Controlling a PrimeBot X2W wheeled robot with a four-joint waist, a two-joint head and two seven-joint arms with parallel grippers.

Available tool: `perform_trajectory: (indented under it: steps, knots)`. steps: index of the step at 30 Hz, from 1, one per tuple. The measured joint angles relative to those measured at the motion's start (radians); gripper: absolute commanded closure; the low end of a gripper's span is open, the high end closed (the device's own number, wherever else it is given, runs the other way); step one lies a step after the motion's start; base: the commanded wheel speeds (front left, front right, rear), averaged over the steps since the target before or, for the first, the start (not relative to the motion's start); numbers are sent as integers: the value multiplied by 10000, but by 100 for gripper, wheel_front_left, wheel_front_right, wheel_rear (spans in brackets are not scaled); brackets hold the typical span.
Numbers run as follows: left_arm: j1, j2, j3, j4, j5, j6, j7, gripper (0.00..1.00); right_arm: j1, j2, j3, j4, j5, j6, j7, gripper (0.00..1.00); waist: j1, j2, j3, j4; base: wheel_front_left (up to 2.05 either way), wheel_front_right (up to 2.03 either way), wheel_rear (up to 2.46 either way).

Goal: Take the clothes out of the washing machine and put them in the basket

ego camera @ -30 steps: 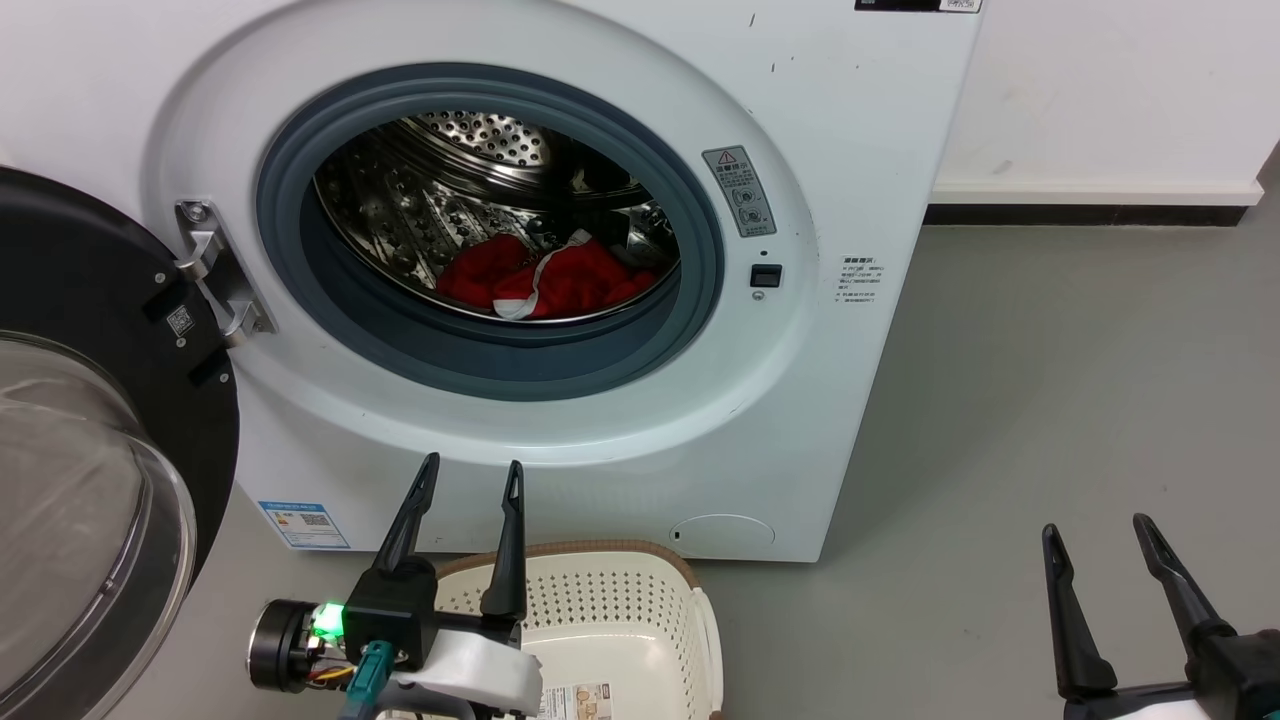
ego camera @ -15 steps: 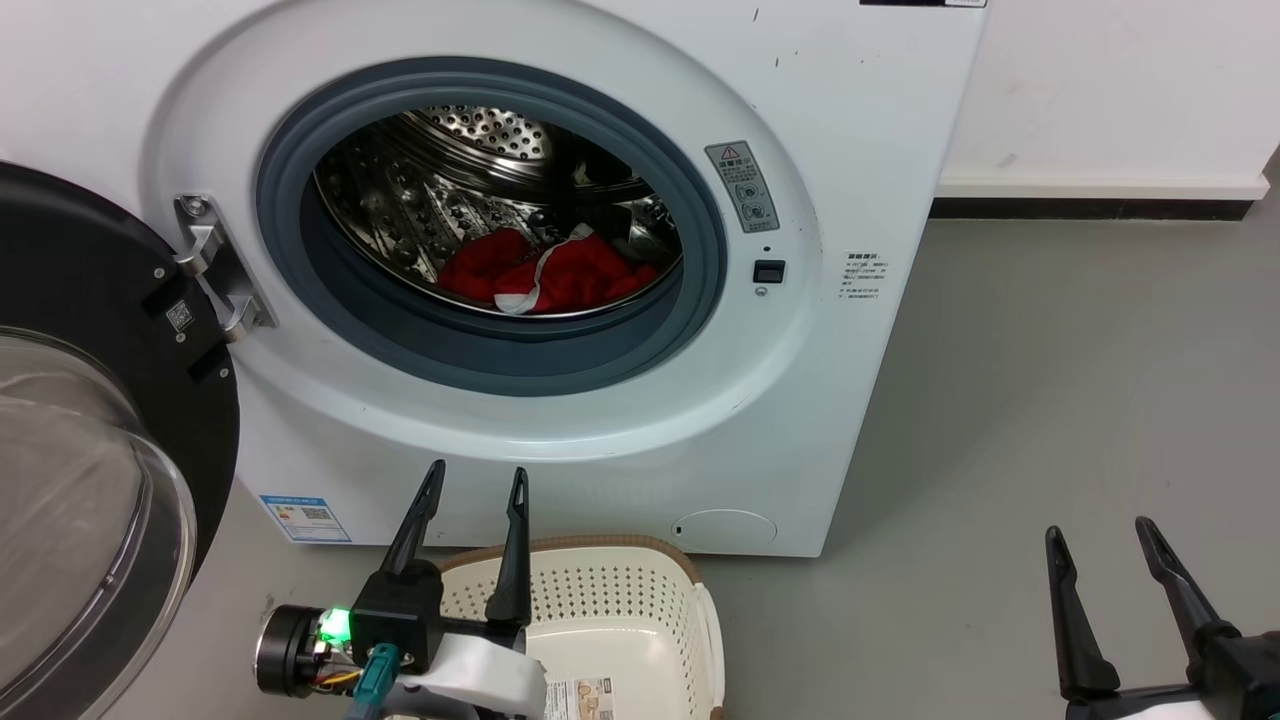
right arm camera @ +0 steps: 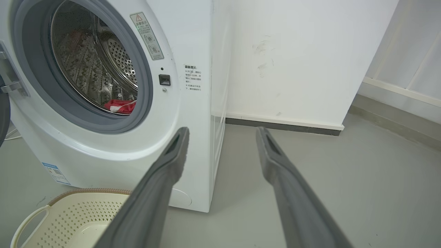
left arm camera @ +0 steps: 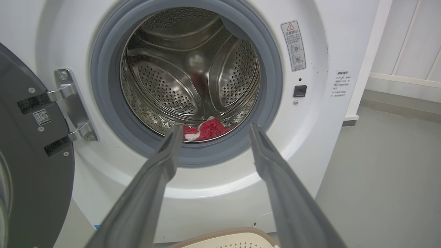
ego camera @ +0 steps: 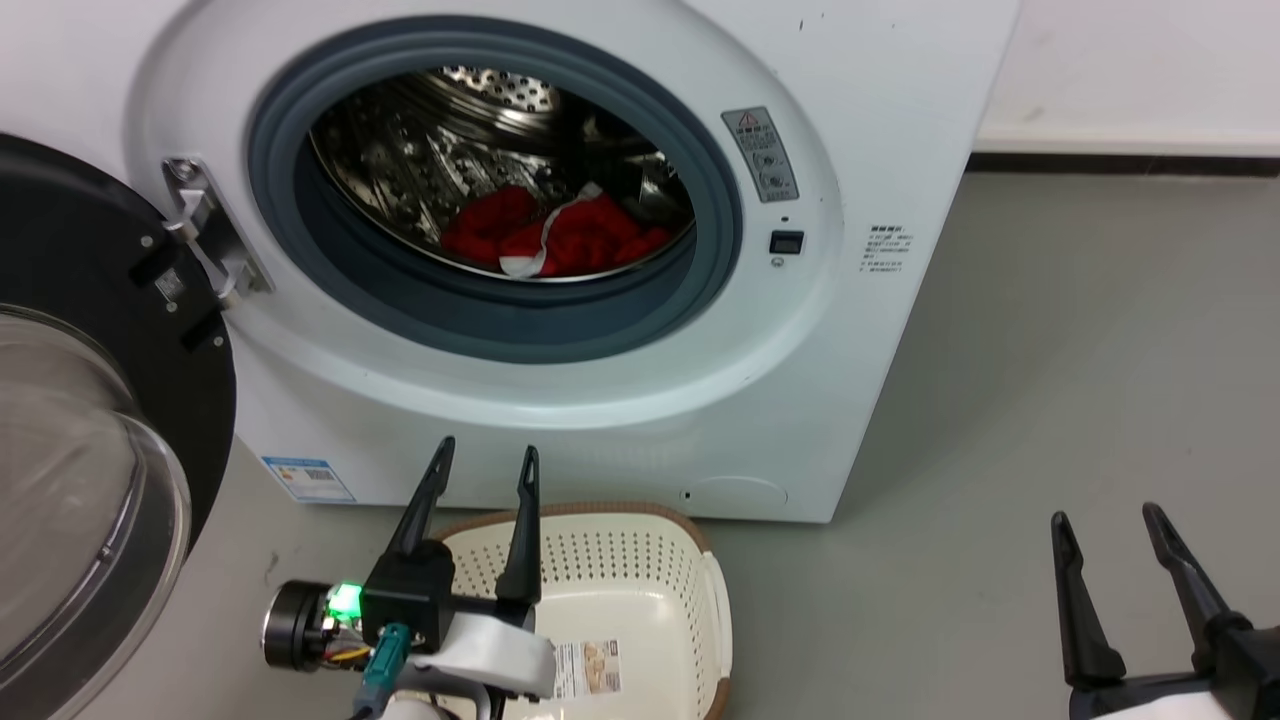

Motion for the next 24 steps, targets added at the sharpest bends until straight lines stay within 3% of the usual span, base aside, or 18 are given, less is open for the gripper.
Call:
perform_trajectory:
  steps: [15,24]
  knots:
    - [-2002,-15,495,0,-69,280,-2,0,-1395,-2,389,-242,-4,0,-178,0,1,0,2410,-197,0,0,0]
    - [-4158,326,1129,1336,-25,130,-2,0,-2290,-10,709,198,90,0,-525,0,2,0,4030,-726,0,0,0]
